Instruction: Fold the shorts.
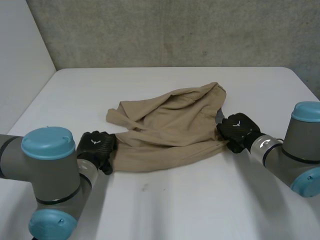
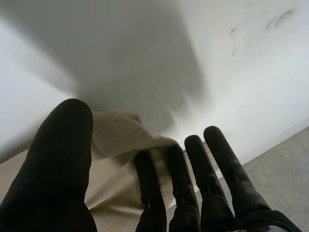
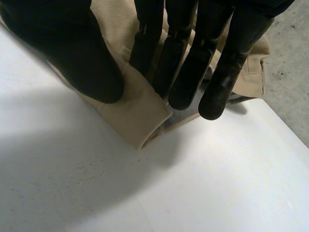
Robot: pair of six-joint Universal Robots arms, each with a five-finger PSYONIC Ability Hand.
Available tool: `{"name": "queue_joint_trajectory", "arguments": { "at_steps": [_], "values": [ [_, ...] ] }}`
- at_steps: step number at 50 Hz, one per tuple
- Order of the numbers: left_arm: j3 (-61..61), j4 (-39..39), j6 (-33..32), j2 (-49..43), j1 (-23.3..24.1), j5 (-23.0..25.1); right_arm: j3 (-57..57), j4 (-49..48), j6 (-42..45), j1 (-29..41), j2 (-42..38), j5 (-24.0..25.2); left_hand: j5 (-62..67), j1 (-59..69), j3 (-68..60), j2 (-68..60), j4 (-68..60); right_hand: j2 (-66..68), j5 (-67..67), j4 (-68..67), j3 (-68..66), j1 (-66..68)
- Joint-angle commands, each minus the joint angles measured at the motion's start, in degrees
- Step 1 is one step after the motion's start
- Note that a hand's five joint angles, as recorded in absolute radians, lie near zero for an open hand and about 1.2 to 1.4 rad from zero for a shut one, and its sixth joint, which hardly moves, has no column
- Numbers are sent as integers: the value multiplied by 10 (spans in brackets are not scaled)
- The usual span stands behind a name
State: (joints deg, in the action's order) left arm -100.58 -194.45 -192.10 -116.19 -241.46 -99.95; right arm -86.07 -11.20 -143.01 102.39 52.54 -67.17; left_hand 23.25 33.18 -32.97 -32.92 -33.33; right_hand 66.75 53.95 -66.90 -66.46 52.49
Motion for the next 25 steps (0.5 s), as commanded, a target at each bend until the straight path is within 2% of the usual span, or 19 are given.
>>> {"name": "queue_joint_trajectory", "arguments": {
  "at_steps": [1, 9, 12, 15, 16, 21, 25],
  "values": [
    [9, 0, 1, -16, 0, 0, 0, 0, -2, 0, 6, -8, 59, 60, -62, -62, -58, 132, 160, -131, -135, 275],
    [23, -19, 1, -32, 0, 0, -1, 1, -6, 1, 6, -9, 123, 123, -126, -126, -122, 132, 160, -131, -135, 275],
    [24, -42, 1, -38, -1, 1, -1, 1, -9, 2, 7, -11, 222, 223, -225, -225, -221, 132, 160, -131, -135, 275],
    [24, -65, -1, -40, -2, 2, 0, 3, -10, 5, 12, -19, 443, 444, -446, -447, -443, 132, 160, -131, -135, 275],
    [25, -68, -1, -40, -4, 2, -1, 4, -10, 6, 14, -23, 467, 468, -470, -471, -466, 132, 160, -131, -135, 275],
    [28, -76, -2, -17, -12, 2, -2, 17, -35, 9, 57, -55, 468, 468, -470, -471, -467, 132, 160, -131, -135, 275],
    [28, -72, -2, 54, -20, 4, -2, 51, -55, 9, 109, -67, 468, 468, -470, -471, -467, 132, 160, -131, -135, 275]
  ]
}}
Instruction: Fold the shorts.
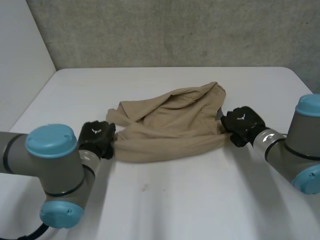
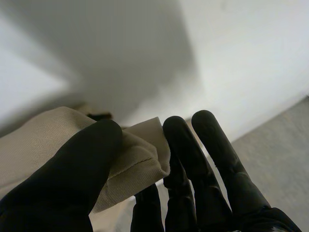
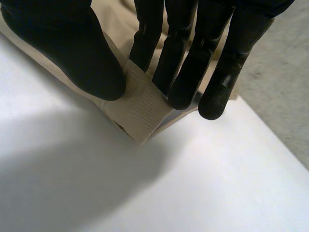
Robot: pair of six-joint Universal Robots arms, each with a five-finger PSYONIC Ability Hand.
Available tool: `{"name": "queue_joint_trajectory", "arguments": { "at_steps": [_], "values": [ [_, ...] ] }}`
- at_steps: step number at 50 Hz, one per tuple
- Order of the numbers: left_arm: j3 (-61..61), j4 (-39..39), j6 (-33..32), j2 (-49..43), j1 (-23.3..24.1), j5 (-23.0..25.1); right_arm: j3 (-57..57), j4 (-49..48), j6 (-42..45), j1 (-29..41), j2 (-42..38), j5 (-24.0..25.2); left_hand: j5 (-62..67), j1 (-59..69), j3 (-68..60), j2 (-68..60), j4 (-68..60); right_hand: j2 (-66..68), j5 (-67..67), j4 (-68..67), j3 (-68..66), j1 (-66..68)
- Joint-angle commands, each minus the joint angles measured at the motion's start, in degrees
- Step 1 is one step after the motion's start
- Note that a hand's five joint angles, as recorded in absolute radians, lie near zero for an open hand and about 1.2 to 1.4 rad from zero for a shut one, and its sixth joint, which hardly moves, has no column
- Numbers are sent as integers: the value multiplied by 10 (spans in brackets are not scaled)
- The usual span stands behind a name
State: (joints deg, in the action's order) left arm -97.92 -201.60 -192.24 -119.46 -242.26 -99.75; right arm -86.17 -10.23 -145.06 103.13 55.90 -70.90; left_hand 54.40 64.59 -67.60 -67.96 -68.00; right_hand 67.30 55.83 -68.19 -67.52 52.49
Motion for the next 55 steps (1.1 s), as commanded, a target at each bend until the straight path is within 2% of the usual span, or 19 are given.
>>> {"name": "queue_joint_trajectory", "arguments": {
  "at_steps": [1, 2, 8, 9, 13, 21, 27, 31, 37, 42, 44, 48, 55],
  "values": [
    [0, 1, -1, 105, -15, 2, 0, 52, -36, 1, 87, -32, 156, 154, -124, -120, -120, 127, 142, -118, -125, 275],
    [-1, 5, -1, 153, -22, 3, 1, 74, -36, 1, 111, -35, 156, 154, -124, -120, -120, 127, 142, -118, -125, 275],
    [18, 34, -1, 288, -29, 35, 37, 133, -42, 2, 211, -66, 156, 154, -124, -120, -120, 127, 142, -118, -125, 275],
    [36, 50, 0, 325, -29, 53, 53, 146, -43, 2, 248, -77, 156, 154, -124, -120, -120, 127, 142, -118, -125, 275],
    [97, 116, 3, 397, -30, 83, 99, 167, -54, 1, 314, -97, 156, 154, -124, -120, -120, 127, 142, -118, -125, 275],
    [219, 222, 6, 435, -30, 85, 187, 223, -74, 1, 361, -101, 156, 154, -124, -120, -120, 127, 142, -118, -125, 275],
    [188, 227, 6, 405, -31, 88, 174, 239, -78, 12, 343, -100, 156, 154, -124, -120, -120, 127, 142, -118, -125, 275],
    [158, 227, 2, 350, -30, 89, 157, 246, -79, 18, 287, -102, 156, 154, -124, -120, -120, 127, 142, -118, -125, 275],
    [160, 222, -2, 221, -35, 87, 145, 249, -78, 20, 199, -100, 156, 154, -124, -120, -120, 127, 142, -118, -125, 275],
    [211, 201, -7, 108, -50, 86, 159, 232, -78, 21, 130, -100, 156, 154, -124, -120, -120, 127, 142, -118, -125, 275],
    [255, 182, -20, 61, -51, 83, 176, 202, -80, 21, 104, -103, 156, 154, -124, -120, -120, 127, 142, -118, -125, 275],
    [343, 133, -59, 33, -53, 76, 209, 109, -94, 28, 84, -126, 156, 154, -124, -120, -120, 127, 142, -118, -125, 275],
    [489, 42, -84, 40, -46, 35, 288, -32, -132, 46, 109, -174, 156, 154, -124, -120, -120, 127, 142, -118, -125, 275]
  ]
}}
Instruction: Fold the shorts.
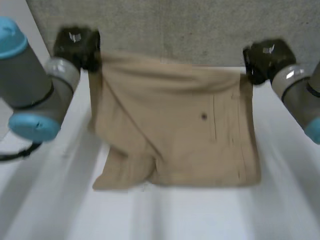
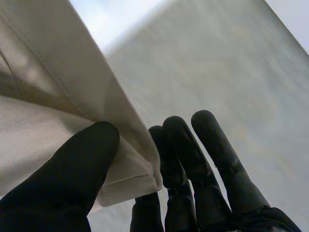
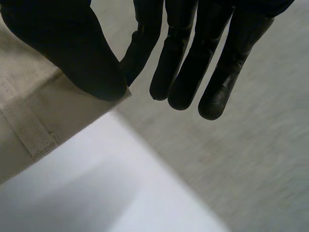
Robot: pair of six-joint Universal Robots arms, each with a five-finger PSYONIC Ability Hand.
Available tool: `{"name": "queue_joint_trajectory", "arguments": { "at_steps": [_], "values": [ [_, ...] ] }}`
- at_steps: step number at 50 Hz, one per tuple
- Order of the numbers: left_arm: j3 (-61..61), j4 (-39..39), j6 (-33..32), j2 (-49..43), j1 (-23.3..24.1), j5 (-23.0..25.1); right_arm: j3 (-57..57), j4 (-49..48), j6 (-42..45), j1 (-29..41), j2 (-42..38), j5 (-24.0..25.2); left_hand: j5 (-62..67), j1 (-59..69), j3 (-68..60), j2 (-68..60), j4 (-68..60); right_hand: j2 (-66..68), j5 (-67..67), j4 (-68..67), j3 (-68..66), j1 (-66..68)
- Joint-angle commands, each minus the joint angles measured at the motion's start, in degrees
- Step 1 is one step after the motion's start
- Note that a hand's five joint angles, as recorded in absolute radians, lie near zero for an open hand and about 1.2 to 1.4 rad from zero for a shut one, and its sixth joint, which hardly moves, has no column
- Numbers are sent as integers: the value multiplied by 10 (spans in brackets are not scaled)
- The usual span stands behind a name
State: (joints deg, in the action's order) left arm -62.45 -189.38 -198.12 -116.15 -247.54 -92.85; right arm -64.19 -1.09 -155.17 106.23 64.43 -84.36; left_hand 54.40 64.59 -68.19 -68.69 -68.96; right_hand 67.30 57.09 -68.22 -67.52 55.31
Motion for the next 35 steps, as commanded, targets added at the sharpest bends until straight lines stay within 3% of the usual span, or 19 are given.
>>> {"name": "queue_joint_trajectory", "arguments": {
  "at_steps": [1, 8, 17, 24, 26, 27, 28, 29, 32, 35],
  "values": [
    [156, -85, -24, 15, 9, -38, 82, -145, -39, 16, 49, -43, 156, 154, -118, -113, -110, 127, 129, -118, -125, 247],
    [109, -86, -24, 134, 29, -38, 91, -161, -80, 17, 111, -40, 156, 154, -118, -113, -110, 127, 129, -118, -125, 247],
    [-151, -86, -21, 267, 37, -36, 2, -120, -81, 20, 131, -29, 156, 154, -118, -113, -110, 127, 129, -118, -125, 247],
    [-333, -95, -24, 288, 50, -30, -114, -44, -84, 15, 116, 32, 156, 154, -118, -113, -110, 127, 129, -118, -125, 247],
    [-351, -100, -24, 284, 54, -30, -134, -37, -85, 17, 100, 42, 156, 154, -118, -113, -110, 7, 10, 2, -5, 127],
    [-355, -101, -24, 283, 56, -30, -142, -33, -87, 18, 91, 47, 156, 154, -118, -113, -110, -102, -100, 111, 104, 18],
    [-356, -105, -24, 280, 58, -31, -160, -29, -91, 22, 78, 52, 156, 154, -118, -113, -110, -296, -294, 305, 298, -176],
    [-355, -107, -25, 278, 60, -31, -168, -27, -97, 26, 71, 52, 156, 154, -118, -113, -110, -376, -374, 385, 378, -256],
    [-344, -107, -27, 274, 67, -31, -189, -21, -143, 45, 54, 52, 156, 154, -118, -113, -110, -520, -517, 529, 522, -400],
    [-326, -107, -27, 273, 69, -31, -209, -20, -203, 52, 46, 53, 156, 154, -118, -113, -110, -532, -530, 541, 534, -412]
  ]
}}
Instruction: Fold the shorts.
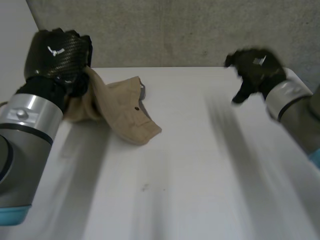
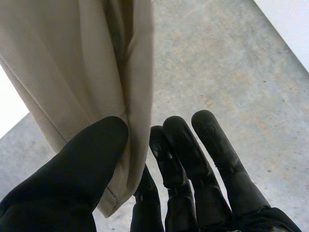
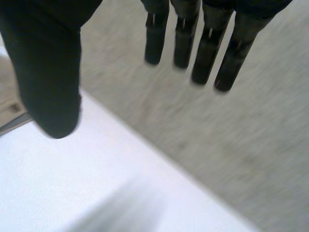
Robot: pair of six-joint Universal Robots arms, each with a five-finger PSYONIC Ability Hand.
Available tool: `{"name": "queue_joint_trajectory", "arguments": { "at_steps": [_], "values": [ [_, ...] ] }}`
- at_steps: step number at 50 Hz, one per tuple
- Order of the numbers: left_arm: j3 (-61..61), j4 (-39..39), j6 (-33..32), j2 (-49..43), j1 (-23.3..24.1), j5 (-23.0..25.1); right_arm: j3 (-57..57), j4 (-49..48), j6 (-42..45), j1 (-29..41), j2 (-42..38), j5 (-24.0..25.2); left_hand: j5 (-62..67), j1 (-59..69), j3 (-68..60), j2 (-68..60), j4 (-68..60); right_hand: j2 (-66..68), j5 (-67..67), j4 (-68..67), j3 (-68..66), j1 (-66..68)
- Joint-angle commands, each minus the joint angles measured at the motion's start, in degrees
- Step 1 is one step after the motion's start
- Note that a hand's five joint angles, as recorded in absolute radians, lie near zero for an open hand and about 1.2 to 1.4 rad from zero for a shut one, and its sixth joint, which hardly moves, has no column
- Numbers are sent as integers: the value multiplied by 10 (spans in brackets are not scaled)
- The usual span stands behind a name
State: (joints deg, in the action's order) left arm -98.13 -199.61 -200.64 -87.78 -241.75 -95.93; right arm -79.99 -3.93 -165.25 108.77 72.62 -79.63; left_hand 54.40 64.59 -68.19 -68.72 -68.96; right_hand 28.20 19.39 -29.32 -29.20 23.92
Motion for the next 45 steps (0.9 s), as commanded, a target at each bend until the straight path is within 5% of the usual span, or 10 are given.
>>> {"name": "queue_joint_trajectory", "arguments": {
  "at_steps": [1, 9, 17, 31, 35, 39, 41, 45],
  "values": [
    [43, -4, -1, -16, 12, 0, -68, 7, -149, 30, -36, 11, 156, 154, -118, -113, -110, -142, -154, 154, 152, -100],
    [113, 7, -1, -42, 15, -3, -112, -35, -277, 88, -37, 14, 156, 154, -118, -113, -110, -179, -191, 191, 189, -137],
    [171, 30, 1, -44, 44, -8, -92, -129, -290, 141, -94, 2, 156, 154, -118, -113, -110, -181, -193, 192, 191, -138],
    [202, 32, 1, -45, 53, -9, 10, -142, -332, 190, -221, -40, 156, 154, -118, -113, -110, -138, -149, 149, 147, -95],
    [203, 32, 2, -41, 54, -12, 28, -143, -333, 190, -246, -70, 156, 154, -118, -113, -110, -70, -82, 82, 80, -28],
    [203, 32, 3, -37, 58, -19, 38, -143, -329, 190, -259, -87, 156, 154, -118, -113, -110, 197, 185, -185, -187, 239],
    [202, 33, 4, -37, 60, -21, 39, -147, -328, 190, -259, -90, 156, 154, -118, -113, -110, 481, 469, -469, -471, 523],
    [199, 34, 5, -35, 61, -22, 38, -166, -329, 189, -251, -90, 156, 154, -118, -113, -110, 518, 506, -507, -508, 561]
  ]
}}
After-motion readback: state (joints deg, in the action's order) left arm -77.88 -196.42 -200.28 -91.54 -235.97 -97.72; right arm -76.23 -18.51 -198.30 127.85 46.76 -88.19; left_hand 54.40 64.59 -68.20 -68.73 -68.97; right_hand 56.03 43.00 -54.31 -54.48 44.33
